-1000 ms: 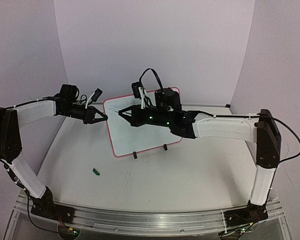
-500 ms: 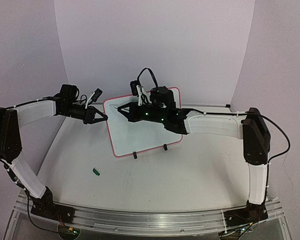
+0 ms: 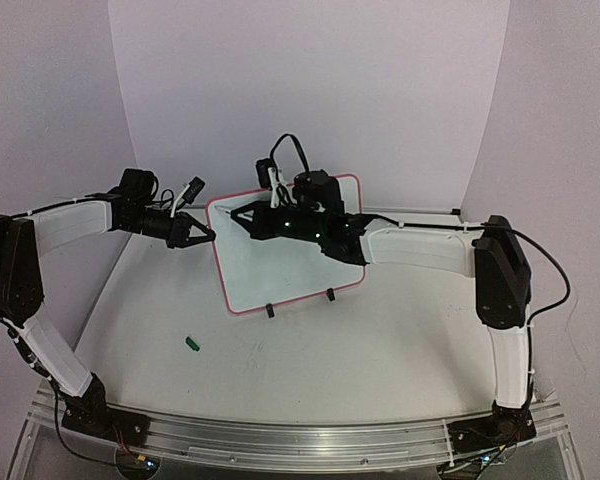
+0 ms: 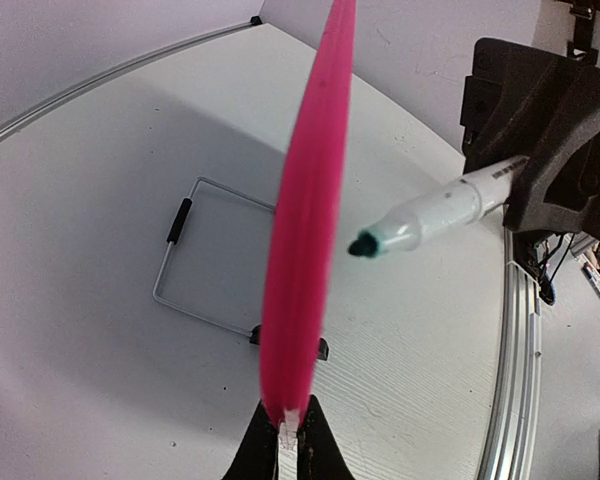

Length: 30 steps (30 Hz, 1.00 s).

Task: Write a sentence on the whiteboard

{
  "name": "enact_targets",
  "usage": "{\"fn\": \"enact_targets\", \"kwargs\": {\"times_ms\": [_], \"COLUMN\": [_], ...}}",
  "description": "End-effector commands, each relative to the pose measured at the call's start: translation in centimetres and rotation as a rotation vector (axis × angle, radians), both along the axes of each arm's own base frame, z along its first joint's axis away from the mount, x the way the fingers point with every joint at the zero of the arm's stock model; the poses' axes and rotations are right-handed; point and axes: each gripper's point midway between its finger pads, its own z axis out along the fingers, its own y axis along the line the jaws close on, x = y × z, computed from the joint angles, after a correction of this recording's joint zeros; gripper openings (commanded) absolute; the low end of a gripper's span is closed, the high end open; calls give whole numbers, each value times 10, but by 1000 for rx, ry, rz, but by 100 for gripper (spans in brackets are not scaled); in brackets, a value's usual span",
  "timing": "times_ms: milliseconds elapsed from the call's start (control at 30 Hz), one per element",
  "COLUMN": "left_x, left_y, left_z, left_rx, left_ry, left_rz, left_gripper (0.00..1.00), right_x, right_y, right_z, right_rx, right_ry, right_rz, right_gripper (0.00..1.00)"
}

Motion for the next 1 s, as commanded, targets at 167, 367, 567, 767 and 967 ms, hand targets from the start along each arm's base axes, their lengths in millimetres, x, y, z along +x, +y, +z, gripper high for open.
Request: {"fn": "enact_targets", "kwargs": {"times_ms": [167,367,567,767,967], "left_x": [-8,-8,-7,-8,-7], "left_y": [1,1,1,1,2], "left_z": [-18,-17,-16,-15,-16], "left_rx": [61,60,60,59,64], "left_ry": [56,55,53,52,51], "left_rz": [1,2,3,3,8], "left_gripper": [0,0,0,0,0], "right_x": [17,13,6,-2,-21], "right_y": [0,-5,-9,-12,-21], "right_z": [-6,-28,-48,-49,-9], "right_rx": [-13,-47,-76,-74,17], "right_ry": [20,57,96,100,42], "right_rz": [-54,-54,-43,-19,42], "right_gripper": [0,0,0,0,0]}}
